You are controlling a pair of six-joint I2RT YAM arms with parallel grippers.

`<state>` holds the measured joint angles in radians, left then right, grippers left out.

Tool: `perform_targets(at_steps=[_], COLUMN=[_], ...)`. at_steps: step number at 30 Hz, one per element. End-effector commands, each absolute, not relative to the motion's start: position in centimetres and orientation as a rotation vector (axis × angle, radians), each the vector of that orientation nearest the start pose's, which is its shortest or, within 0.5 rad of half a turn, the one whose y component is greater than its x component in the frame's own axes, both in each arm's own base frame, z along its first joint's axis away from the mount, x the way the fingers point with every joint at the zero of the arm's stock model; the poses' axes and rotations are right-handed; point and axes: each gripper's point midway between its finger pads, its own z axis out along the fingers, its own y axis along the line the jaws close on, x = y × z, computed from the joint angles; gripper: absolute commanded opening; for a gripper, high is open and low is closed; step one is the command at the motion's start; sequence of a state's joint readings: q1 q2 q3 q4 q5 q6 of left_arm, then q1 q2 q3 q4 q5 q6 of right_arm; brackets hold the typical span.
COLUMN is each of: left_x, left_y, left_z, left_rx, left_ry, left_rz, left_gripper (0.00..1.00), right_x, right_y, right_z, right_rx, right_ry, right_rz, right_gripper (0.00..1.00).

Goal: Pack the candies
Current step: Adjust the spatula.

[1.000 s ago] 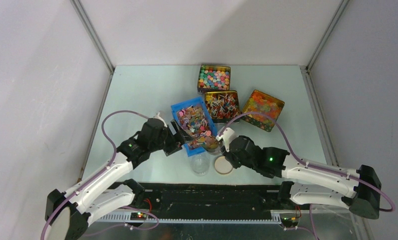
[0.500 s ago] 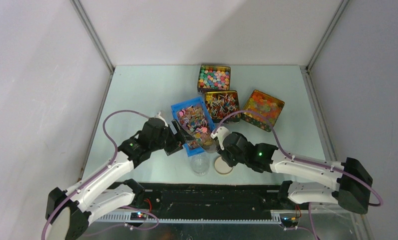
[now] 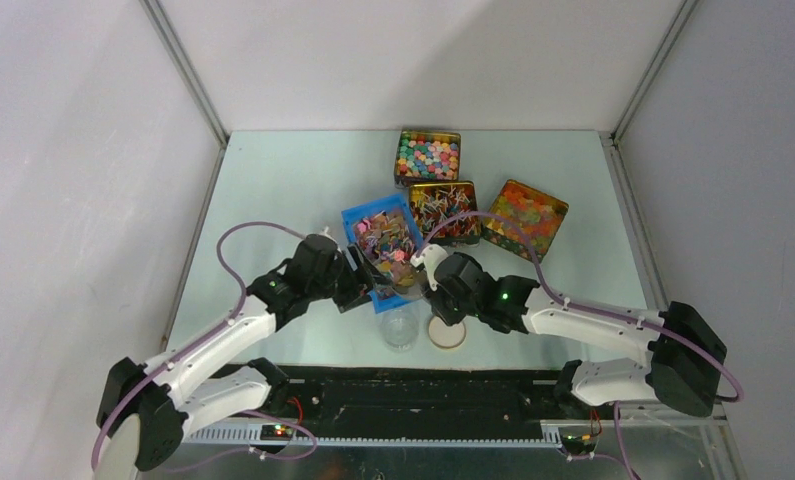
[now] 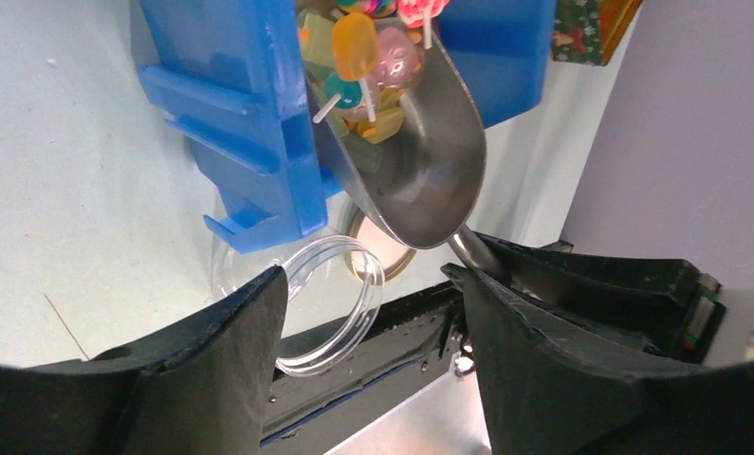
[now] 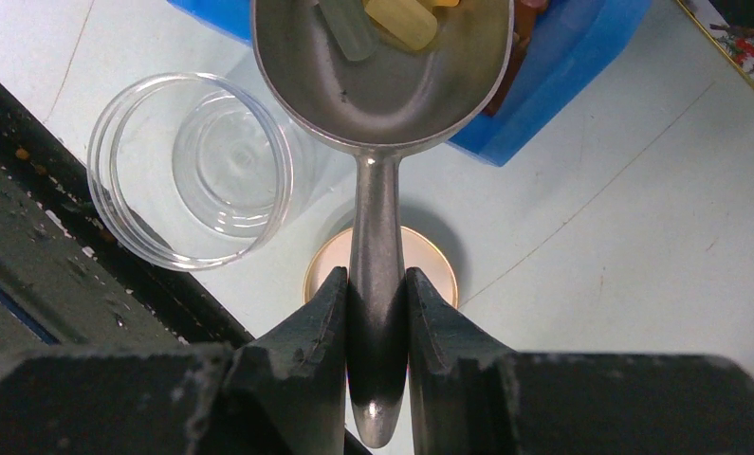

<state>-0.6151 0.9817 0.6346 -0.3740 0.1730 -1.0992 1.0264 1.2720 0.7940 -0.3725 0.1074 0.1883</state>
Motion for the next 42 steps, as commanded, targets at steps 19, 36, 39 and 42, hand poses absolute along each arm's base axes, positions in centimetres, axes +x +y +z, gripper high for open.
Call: perform_targets(at_steps=[19,36,39,42], left_x=[21.5,21.3,21.3,21.1], left_y=[-26.6,-27.6,-27.7,-27.9], left_z=[12.8,10.9,10.9,10.8], left_rx=[-0.46,-0.429,-0.43,-0.438], left_ry=[2.632,2.709,2.71,2.714], left_rz=[-0.934,-0.886,-0.894,-0.914], left_gripper=[0.49,0.12,0.05,0.01], right_x=[17.7,17.4,17.5,17.7], right_y=[28.2,29.4,29.5,29.5], right_z=[10.3,10.0,9.6,9.2], right_rx=[-0.934,-0.979,-0.988,-0.992], right_ry=[2.271,2.258,2.263,2.269], right_rz=[0.493,0.571,0.566,0.552], right_gripper=[0.0,0.11,0.12,0.16])
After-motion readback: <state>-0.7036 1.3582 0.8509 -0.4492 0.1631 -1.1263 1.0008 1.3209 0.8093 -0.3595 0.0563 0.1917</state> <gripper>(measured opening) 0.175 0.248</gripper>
